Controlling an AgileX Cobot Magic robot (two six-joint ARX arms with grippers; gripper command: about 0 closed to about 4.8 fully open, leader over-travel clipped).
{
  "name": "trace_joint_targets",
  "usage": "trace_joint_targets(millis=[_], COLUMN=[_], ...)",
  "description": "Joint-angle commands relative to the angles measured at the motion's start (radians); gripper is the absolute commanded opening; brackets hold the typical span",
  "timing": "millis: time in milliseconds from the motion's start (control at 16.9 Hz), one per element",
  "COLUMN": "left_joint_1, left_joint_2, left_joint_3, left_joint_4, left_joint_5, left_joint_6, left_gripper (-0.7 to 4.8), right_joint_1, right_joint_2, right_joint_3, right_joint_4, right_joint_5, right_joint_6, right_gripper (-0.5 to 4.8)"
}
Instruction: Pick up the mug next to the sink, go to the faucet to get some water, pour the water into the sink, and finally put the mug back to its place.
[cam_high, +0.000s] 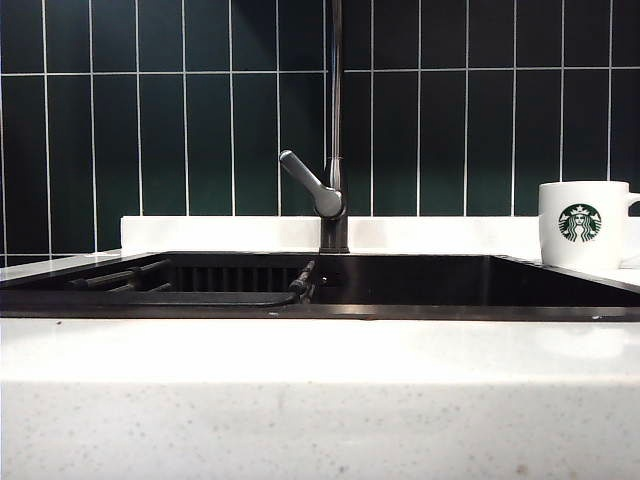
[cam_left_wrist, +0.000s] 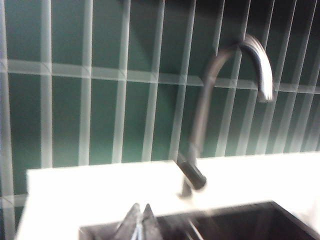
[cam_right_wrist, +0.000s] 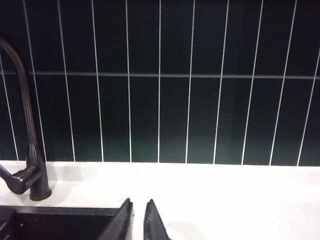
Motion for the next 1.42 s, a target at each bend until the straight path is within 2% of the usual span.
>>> trace_joint_targets(millis=[59,119,237,356,415,533,593,948,1126,1245,1422], left_joint_1=[-0.067,-0.066,-0.066,-0.066,-0.066,-0.066,-0.066,-0.061,-0.06,-0.061,-0.06], left_joint_2=[0.057,0.092,0.204,0.332,0.414,0.546,0.628,0.824,0.936,1.034,1.118], left_joint_3=[0.025,0.052,0.117,0.178,0.217,0.283,0.315,0.356,0.419,0.499,0.545], left_joint_4=[0.004,0.006,0.013,0.03,0.029,0.044,0.093,0.267,0.275,0.275,0.323], left_joint_5=[-0.007,-0.009,0.013,0.08,0.13,0.178,0.199,0.199,0.22,0.221,0.221], left_joint_6=[0.106,0.119,0.212,0.262,0.269,0.286,0.285,0.286,0.286,0.286,0.286], left_gripper=[0.84,0.84,0.85,0.85,0.85,0.85,0.85,0.95,1.16,1.23,1.23], right_joint_1=[-0.001,-0.001,-0.001,-0.001,-0.002,-0.002,-0.002,-0.003,-0.003,-0.008,-0.048], right_joint_2=[0.007,0.026,0.107,0.193,0.248,0.331,0.397,0.693,0.742,0.78,0.897], right_joint_3=[0.007,0.01,0.039,0.088,0.11,0.113,0.108,0.01,-0.073,-0.137,-0.154], right_joint_4=[0.002,0.0,-0.033,-0.066,-0.086,-0.082,-0.064,0.202,0.304,0.433,0.583], right_joint_5=[0.004,0.005,0.004,0.006,0.04,0.117,0.177,0.175,0.187,0.209,0.19], right_joint_6=[-0.003,-0.01,-0.04,-0.039,-0.036,-0.036,-0.033,-0.021,-0.021,-0.019,0.075], right_gripper=[1.54,1.54,1.54,1.59,1.6,2.57,2.75,2.74,2.75,2.75,2.75])
